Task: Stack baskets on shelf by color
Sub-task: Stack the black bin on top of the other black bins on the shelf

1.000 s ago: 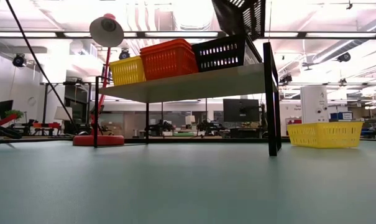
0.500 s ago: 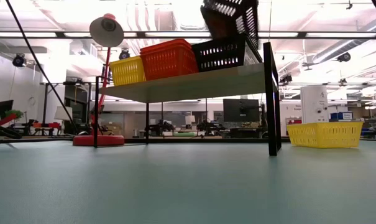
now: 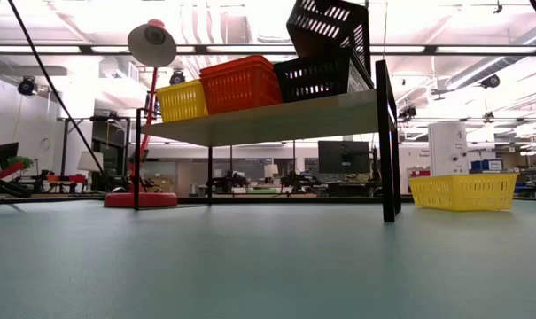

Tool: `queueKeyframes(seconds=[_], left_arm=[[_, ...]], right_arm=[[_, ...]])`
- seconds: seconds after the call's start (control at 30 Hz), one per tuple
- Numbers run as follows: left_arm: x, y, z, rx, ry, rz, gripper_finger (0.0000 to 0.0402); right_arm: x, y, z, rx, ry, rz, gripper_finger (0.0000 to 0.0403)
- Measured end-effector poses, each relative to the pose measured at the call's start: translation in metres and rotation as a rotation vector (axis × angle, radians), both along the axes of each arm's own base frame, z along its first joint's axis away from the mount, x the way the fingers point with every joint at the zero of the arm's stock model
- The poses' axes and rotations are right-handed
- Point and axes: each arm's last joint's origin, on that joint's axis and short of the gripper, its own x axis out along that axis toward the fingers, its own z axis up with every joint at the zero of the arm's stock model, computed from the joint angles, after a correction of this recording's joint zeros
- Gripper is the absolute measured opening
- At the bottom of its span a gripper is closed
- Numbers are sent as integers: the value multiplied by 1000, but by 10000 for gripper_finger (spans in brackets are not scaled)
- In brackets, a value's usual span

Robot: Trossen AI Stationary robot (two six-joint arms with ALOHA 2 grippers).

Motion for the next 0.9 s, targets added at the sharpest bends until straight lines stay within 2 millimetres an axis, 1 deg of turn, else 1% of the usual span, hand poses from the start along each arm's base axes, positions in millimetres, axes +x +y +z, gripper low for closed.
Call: queueKeyframes(seconds=[0.27,0.47,0.9], left_arm=[[0,0,-1,1,1,0,2],[0,0,-1,1,1,0,2],[0,0,-1,4,3,0,2]], right_arm=[[2,0,-13,-15,59,18,13],[2,0,-15,-50,70,31,13],[4,0,-20,-54,79,40,13]])
